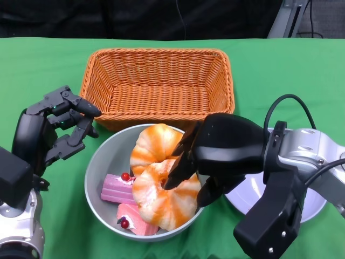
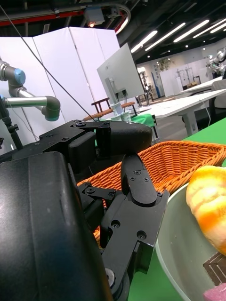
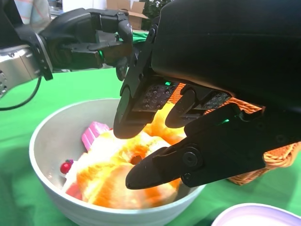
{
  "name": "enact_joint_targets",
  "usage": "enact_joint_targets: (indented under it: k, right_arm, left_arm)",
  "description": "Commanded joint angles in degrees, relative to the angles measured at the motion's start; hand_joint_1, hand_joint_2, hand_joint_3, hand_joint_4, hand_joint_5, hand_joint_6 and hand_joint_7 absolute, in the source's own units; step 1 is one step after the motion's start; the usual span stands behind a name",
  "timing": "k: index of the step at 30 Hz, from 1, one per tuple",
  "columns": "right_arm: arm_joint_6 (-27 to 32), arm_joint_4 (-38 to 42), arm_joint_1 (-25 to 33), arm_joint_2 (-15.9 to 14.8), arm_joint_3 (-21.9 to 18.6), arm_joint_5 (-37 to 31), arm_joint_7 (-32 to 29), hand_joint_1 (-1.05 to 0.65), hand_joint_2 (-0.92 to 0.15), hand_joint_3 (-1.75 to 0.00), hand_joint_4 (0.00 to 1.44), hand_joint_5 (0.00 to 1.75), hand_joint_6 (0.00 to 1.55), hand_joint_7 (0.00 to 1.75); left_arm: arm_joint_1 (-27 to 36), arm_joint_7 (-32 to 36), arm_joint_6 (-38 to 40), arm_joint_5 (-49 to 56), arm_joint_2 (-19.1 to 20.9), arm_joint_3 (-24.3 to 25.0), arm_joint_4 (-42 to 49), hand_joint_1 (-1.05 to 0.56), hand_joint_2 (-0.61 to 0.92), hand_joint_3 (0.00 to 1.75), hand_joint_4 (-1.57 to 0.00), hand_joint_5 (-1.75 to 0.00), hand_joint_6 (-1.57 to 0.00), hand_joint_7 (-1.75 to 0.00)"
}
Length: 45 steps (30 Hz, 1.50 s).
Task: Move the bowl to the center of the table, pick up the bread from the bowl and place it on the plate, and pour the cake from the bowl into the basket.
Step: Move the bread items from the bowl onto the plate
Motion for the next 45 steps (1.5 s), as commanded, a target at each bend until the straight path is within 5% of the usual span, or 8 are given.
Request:
enact_joint_targets:
  k: [1, 45]
  right_arm:
    - [0.19, -1.13, -1.44, -1.28, 0.36, -2.39, -1.29, -0.76, -0.9, 0.0, 0.75, 0.03, 0.97, 0.03]
    - [4.33, 1.91, -3.46, 0.11, 7.03, -13.82, -7.54, -0.79, -0.92, -0.04, 0.75, 0.04, 0.76, 0.01]
  left_arm:
    - [0.56, 0.02, 0.35, -0.35, 0.36, 0.16, -0.62, -0.19, 0.85, 0.55, -0.82, -1.49, -0.82, -1.16]
    - [1.47, 1.35, -0.21, -0.18, -0.73, -0.37, -2.78, -0.19, 0.89, 0.48, -0.78, -1.54, -0.79, -1.21]
